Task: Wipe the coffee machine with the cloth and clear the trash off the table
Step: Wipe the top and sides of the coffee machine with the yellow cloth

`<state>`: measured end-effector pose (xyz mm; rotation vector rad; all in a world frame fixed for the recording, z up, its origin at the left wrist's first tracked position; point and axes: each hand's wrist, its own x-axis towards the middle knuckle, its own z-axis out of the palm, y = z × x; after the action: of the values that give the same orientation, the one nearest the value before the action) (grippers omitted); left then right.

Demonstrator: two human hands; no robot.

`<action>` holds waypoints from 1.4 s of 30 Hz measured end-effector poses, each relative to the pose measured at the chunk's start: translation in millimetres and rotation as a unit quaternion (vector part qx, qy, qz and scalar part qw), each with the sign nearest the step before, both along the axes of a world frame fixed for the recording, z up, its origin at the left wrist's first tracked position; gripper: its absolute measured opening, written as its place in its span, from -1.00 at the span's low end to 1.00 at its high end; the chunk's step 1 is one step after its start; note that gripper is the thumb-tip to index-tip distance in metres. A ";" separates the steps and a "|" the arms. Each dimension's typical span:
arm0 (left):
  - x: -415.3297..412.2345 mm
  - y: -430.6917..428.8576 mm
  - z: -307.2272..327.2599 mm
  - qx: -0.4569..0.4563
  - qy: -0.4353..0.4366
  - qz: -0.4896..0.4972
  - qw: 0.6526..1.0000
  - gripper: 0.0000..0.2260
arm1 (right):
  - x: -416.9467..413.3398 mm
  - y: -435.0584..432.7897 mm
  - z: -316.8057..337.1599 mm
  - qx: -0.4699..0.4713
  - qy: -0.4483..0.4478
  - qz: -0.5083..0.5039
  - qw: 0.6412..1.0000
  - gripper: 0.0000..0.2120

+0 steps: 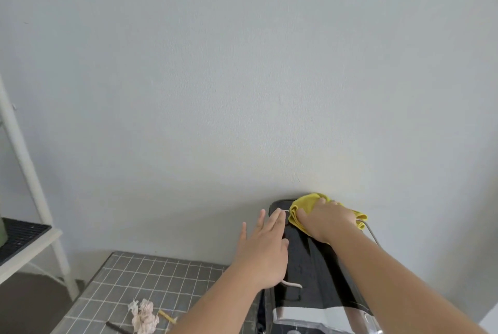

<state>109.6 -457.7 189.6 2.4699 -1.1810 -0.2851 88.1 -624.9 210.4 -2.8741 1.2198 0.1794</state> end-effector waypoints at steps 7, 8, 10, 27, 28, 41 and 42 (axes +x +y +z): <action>-0.9 -2.7 -3.2 -0.011 0.005 0.014 1.000 -0.50 | 1.8 -9.0 0.4 0.111 -0.077 0.242 0.961 -0.53; -0.4 -2.9 -2.6 -0.008 0.003 0.015 1.000 -0.50 | 0.8 -8.2 0.3 0.125 -0.095 0.261 0.953 -0.53; 0.1 -2.1 -1.5 -0.001 -0.003 0.018 1.000 -0.51 | -0.3 -5.5 1.2 0.135 -0.105 0.273 0.947 -0.53; -24.3 10.0 -4.8 -0.045 0.031 0.077 0.996 -0.51 | 11.4 -2.5 0.6 0.091 -0.069 0.242 0.964 -0.53; -24.2 9.6 -4.9 -0.044 0.028 0.078 0.996 -0.51 | 12.8 -2.9 3.2 0.125 -0.086 0.251 0.956 -0.55; -20.5 8.6 -3.4 -0.023 0.030 0.077 0.996 -0.51 | 5.5 6.5 -4.5 0.020 -0.108 0.208 0.972 -0.58; -20.3 8.2 -3.1 -0.022 0.030 0.076 0.996 -0.51 | 5.5 3.6 -3.8 0.054 -0.101 0.224 0.968 -0.57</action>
<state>89.3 -449.5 186.5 2.4779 -0.9596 -0.2847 93.7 -621.3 206.6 -2.9314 0.5020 -0.0437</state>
